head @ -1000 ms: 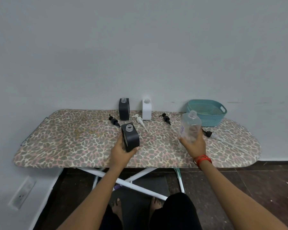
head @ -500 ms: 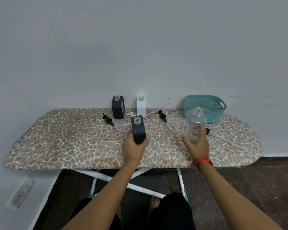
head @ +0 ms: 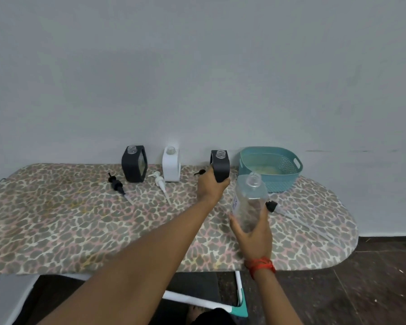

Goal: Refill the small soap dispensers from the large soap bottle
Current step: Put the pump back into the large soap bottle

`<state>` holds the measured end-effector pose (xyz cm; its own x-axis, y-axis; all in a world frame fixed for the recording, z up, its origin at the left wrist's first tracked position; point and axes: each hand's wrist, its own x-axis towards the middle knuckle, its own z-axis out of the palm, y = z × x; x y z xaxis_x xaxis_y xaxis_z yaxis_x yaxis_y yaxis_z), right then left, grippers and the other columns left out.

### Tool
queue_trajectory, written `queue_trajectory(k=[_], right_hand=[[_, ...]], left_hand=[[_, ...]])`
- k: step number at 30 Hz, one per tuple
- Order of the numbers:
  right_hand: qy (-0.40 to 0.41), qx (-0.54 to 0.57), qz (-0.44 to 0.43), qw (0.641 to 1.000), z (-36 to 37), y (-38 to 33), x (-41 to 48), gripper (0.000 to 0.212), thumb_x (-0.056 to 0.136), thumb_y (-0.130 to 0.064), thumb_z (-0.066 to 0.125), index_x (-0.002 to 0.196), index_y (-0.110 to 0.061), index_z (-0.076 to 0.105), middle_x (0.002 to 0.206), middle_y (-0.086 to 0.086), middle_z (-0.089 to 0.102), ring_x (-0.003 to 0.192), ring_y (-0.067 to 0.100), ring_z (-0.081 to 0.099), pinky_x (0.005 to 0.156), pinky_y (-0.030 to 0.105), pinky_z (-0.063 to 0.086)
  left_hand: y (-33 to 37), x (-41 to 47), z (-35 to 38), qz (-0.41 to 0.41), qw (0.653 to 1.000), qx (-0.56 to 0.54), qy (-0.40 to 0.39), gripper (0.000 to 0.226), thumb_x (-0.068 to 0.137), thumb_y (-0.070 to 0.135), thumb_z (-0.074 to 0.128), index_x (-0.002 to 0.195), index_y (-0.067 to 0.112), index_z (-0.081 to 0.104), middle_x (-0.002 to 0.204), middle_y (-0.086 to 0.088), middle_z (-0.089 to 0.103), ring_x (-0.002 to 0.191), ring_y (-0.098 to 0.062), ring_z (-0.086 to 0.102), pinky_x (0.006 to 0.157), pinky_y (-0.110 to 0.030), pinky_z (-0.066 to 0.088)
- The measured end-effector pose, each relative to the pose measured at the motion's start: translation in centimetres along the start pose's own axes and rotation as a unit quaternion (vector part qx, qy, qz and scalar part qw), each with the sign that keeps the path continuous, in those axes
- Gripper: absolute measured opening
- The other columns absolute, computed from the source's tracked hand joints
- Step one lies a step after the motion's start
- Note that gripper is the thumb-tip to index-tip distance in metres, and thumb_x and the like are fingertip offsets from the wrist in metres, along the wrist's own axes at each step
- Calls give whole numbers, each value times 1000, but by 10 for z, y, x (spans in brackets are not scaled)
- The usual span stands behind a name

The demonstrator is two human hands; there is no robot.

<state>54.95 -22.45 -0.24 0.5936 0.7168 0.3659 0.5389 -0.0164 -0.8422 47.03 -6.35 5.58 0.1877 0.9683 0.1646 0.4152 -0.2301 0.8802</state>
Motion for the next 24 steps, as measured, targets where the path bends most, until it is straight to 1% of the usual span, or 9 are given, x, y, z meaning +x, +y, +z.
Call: queue_trajectory(k=[5, 8, 12, 14, 16, 19, 20, 23, 24], right_hand=[[3, -8, 0, 1000, 4, 7, -1, 102, 72, -79, 65, 153, -50, 10, 151, -2, 48, 131, 17, 52, 104, 44, 49], [12, -6, -6, 1000, 4, 8, -2, 100, 71, -83, 63, 149, -59, 5, 149, -2, 49, 130, 17, 53, 104, 41, 48], [17, -13, -19, 1000, 5, 8, 0, 98, 71, -83, 63, 147, -60, 6, 145, -21, 40, 127, -2, 42, 104, 30, 41], [16, -25, -20, 999, 5, 6, 0, 99, 71, -83, 63, 148, -58, 5, 140, -22, 39, 121, -9, 34, 100, 26, 36], [13, -34, -12, 999, 3, 3, 1, 100, 71, -81, 64, 150, -56, 7, 142, -12, 45, 120, -7, 33, 98, 27, 36], [7, -40, -8, 999, 1, 0, 1, 100, 72, -81, 65, 153, -45, 19, 149, -7, 43, 127, -3, 35, 100, 29, 38], [7, -44, -11, 999, 1, 0, 1, 100, 72, -81, 64, 153, -40, 22, 151, -5, 41, 132, 3, 37, 103, 32, 41], [11, -50, -12, 999, -1, -1, 0, 98, 72, -76, 69, 151, -35, 28, 148, -1, 39, 134, 21, 46, 102, 43, 50], [10, -42, -5, 999, -2, -2, -1, 96, 72, -71, 74, 150, -36, 30, 147, -2, 42, 133, 21, 48, 102, 44, 50]], left_hand=[[-9, 31, 18, -21, 1000, 17, 7, 56, 85, 23, 81, 135, 10, 59, 121, -12, 72, 111, -29, 68, 95, -39, 56], [-15, 37, 25, -26, 999, 10, 16, 57, 86, 21, 80, 137, 10, 56, 124, -12, 70, 114, -30, 67, 97, -42, 55], [-19, 36, 29, -22, 999, 6, 26, 60, 85, 19, 81, 138, 9, 55, 125, -12, 70, 116, -30, 66, 98, -45, 54], [-15, 35, 25, -26, 999, -19, 30, 62, 82, 17, 84, 136, 8, 56, 123, -12, 70, 114, -30, 67, 98, -45, 55], [-9, 30, 17, -21, 998, -48, 35, 64, 77, 16, 88, 133, 8, 58, 119, -10, 71, 109, -27, 68, 94, -39, 57], [-6, 5, -3, 9, 994, -92, 62, 62, 79, 22, 88, 131, 6, 59, 106, 17, 62, 94, -2, 64, 77, -2, 48], [-8, -7, -12, 14, 991, -115, 72, 63, 82, 26, 86, 134, 5, 58, 103, 22, 59, 95, 4, 61, 77, 2, 44], [-28, -47, -49, 1, 986, -164, 40, 66, 89, 35, 78, 145, 12, 52, 132, 13, 60, 123, -4, 58, 101, -14, 47], [-39, -60, -64, -4, 986, -168, 21, 62, 90, 35, 76, 144, 15, 53, 135, 8, 62, 125, -6, 59, 101, -15, 48]])
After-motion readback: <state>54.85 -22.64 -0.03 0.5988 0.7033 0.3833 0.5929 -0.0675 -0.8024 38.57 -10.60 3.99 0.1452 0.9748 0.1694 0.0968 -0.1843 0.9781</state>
